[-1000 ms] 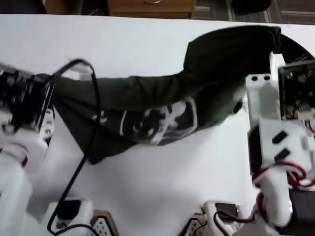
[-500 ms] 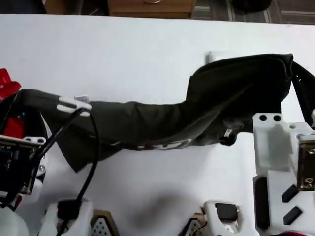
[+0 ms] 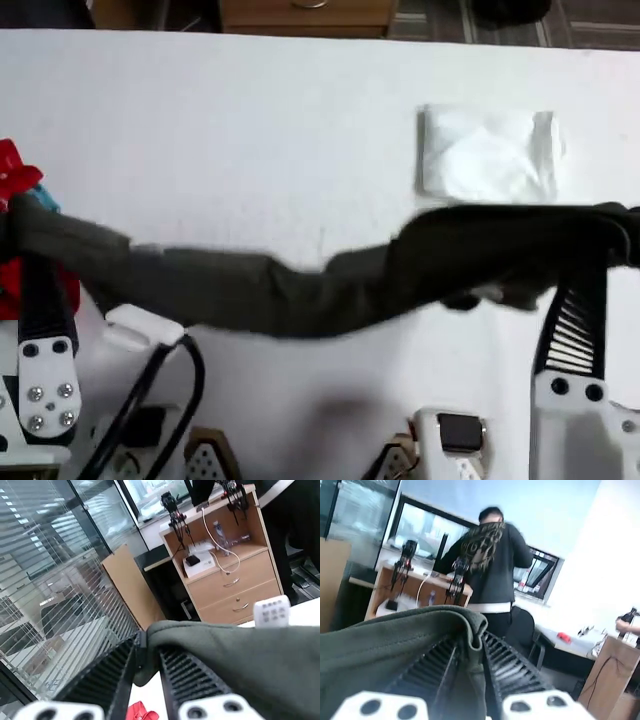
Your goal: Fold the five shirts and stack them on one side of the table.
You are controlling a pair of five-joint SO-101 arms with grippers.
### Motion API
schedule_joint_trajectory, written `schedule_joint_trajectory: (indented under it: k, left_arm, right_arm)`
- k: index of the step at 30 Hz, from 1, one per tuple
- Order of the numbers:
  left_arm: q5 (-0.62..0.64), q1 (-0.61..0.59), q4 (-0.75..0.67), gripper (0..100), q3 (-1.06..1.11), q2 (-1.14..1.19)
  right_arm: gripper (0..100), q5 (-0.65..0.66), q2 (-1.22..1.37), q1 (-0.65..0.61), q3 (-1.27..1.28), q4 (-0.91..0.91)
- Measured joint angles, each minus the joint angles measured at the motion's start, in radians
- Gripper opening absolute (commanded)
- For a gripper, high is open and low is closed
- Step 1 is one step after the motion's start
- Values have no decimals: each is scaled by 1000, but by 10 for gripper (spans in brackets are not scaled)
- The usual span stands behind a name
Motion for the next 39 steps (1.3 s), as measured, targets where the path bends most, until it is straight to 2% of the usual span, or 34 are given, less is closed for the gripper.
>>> schedule_joint_trajectory:
  k: [17,27,32,39]
  left_arm:
    - [0,0,-3,25,-12,0]
    - [5,0,-6,25,-12,-2]
    - [8,0,-9,25,-12,-2]
    - [8,0,32,25,-12,-2]
  right_arm:
    - [18,0,-5,0,0,-193]
    - [18,0,-5,0,0,-245]
    - [18,0,-5,64,0,-305]
    - [18,0,-5,74,0,-331]
